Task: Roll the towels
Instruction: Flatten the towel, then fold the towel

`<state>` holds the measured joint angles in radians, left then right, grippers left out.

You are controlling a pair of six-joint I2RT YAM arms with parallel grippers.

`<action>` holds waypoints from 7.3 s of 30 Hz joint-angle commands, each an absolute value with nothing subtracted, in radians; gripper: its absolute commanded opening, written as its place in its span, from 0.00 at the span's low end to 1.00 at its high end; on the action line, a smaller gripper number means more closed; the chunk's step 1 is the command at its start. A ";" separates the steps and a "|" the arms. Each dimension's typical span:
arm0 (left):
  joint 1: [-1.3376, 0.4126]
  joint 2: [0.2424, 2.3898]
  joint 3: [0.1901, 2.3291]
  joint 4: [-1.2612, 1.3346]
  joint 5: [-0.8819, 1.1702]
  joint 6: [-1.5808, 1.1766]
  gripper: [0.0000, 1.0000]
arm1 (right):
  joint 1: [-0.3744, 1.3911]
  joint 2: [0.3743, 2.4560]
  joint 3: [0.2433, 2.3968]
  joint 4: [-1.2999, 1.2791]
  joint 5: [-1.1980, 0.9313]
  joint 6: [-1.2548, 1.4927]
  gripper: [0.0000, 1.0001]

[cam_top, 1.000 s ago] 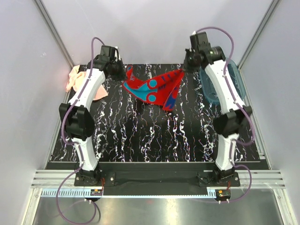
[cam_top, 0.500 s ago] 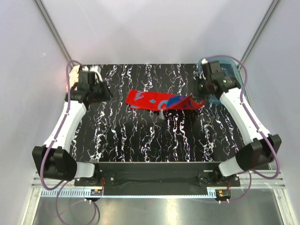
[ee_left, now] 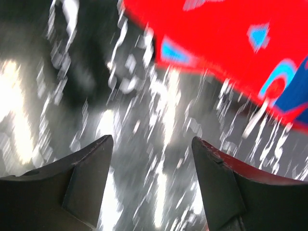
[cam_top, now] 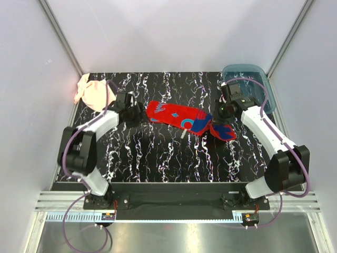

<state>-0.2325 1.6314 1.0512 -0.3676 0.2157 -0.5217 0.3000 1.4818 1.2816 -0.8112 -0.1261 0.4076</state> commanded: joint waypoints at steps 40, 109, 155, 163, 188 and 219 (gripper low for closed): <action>-0.226 1.910 1.630 -0.474 0.048 -0.589 0.00 | 0.270 1.606 1.448 -0.821 -0.095 0.310 0.00; -0.175 0.837 0.443 -0.675 -0.086 -0.963 0.99 | 0.431 1.181 0.680 -0.623 -0.072 0.811 1.00; -0.179 0.821 0.442 -0.603 -0.156 -0.894 0.04 | 0.364 1.150 0.492 -0.492 0.021 1.003 0.31; -0.158 0.831 0.462 -0.598 -0.124 -0.874 0.00 | 0.361 1.147 0.532 -0.520 0.055 0.966 0.00; -0.132 1.255 0.836 -0.483 -0.095 -0.799 0.00 | 0.318 1.508 1.143 -0.637 0.075 0.698 0.00; -0.043 1.700 1.115 -0.469 -0.060 -0.767 0.00 | 0.221 1.925 1.519 -0.634 0.014 0.598 0.00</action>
